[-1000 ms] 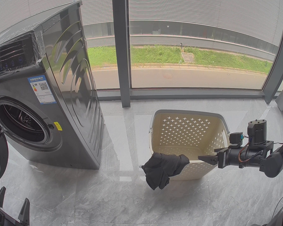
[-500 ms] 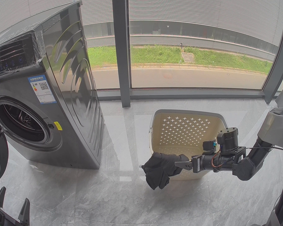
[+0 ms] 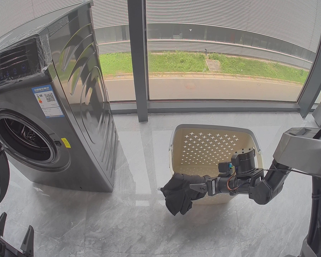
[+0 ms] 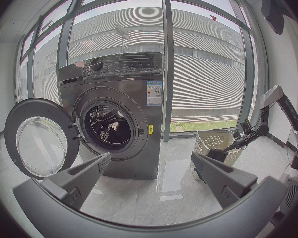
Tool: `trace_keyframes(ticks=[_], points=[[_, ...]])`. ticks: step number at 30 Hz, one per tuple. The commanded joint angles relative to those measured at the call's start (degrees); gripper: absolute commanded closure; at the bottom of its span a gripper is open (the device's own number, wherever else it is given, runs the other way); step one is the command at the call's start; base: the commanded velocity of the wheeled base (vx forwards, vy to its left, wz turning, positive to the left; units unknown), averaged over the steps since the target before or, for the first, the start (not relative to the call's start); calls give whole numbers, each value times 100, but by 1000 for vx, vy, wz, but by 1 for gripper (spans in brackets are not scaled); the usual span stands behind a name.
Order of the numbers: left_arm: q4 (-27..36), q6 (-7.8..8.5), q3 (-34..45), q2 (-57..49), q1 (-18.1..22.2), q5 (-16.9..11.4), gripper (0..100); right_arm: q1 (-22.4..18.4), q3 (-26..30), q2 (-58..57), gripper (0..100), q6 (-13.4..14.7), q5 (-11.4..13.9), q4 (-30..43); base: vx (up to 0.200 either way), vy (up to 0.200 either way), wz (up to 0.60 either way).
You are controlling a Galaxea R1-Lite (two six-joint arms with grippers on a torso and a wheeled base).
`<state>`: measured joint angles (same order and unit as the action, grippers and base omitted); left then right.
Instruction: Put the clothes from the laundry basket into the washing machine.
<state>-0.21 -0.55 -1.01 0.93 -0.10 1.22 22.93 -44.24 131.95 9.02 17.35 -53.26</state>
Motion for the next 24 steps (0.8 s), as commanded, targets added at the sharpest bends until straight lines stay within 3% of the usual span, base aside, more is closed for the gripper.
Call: trace_keyframes(ticks=[1,19,20,24], points=[[-6,-15,92,-93,1,1,0,45,-76,94,0,-6,-3,9,0,0,0],[-6,-77,92,-93,1,10,0,54,-472,419,0,-32,-153,17,0,0,0],[-6,-77,92,-93,1,10,0,54,-472,419,100,-41,-153,17,0,0,0],[-6,-68,92,-93,1,10,0,62,-472,446,100,-50,-153,17,0,0,0]])
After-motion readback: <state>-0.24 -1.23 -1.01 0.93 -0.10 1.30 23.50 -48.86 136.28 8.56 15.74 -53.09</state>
